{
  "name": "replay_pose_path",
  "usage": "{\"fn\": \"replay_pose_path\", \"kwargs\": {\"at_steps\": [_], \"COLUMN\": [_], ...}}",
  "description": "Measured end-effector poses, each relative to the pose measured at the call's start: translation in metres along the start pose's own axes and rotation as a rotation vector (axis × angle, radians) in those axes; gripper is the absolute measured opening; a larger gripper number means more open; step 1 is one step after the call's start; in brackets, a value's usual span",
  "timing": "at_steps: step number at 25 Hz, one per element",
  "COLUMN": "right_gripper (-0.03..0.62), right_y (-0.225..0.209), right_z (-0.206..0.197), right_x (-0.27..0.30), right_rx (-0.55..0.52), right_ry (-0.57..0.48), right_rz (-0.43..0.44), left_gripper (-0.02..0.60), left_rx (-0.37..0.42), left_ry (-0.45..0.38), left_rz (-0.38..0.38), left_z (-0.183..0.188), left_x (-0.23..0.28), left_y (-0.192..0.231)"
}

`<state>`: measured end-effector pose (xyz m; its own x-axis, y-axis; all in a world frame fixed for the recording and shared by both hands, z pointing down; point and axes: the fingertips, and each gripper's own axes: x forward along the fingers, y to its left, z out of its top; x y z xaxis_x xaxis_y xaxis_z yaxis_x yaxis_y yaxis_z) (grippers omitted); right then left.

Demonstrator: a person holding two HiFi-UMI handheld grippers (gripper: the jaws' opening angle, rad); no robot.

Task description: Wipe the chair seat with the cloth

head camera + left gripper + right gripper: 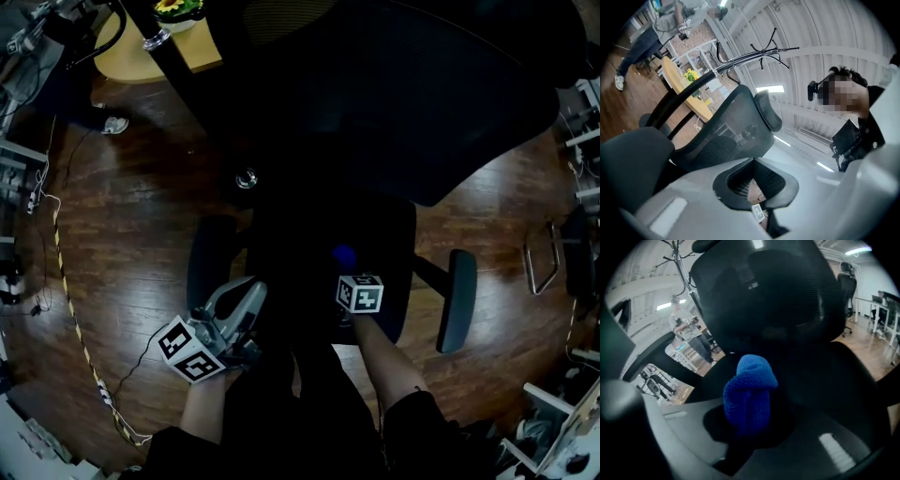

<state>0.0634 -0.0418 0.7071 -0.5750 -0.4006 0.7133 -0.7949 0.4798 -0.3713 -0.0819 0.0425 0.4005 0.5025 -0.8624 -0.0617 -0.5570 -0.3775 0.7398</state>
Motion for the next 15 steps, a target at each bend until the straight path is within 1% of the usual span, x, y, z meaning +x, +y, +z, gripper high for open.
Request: {"fn": "replay_pose_path", "kwargs": {"at_steps": [6, 7, 8, 10, 13, 15], "right_gripper": [0.034, 0.034, 0.034, 0.034, 0.034, 0.034], "right_y": [0.152, 0.173, 0.187, 0.198, 0.202, 0.198], "right_z": [-0.033, -0.040, -0.049, -0.062, -0.063, -0.067], "right_x": [0.059, 0.065, 0.070, 0.076, 0.076, 0.073], "right_rx": [-0.115, -0.141, -0.164, -0.184, -0.192, -0.217], "right_ry": [0.130, 0.158, 0.183, 0.194, 0.135, 0.121], "right_rz": [0.262, 0.306, 0.332, 0.326, 0.338, 0.339], "left_gripper": [-0.011, -0.011, -0.011, -0.011, -0.011, -0.011], "left_rx": [0.015, 0.018, 0.018, 0.013, 0.011, 0.011], "left_ry": [-0.077, -0.091, -0.102, -0.118, -0.135, -0.142], "left_rz": [0.067, 0.079, 0.088, 0.103, 0.122, 0.121], "left_z": [0.022, 0.025, 0.027, 0.030, 0.034, 0.035], "left_x": [-0.043, -0.050, -0.055, -0.066, -0.081, -0.084], "left_y": [0.001, 0.002, 0.003, 0.008, 0.014, 0.014]}}
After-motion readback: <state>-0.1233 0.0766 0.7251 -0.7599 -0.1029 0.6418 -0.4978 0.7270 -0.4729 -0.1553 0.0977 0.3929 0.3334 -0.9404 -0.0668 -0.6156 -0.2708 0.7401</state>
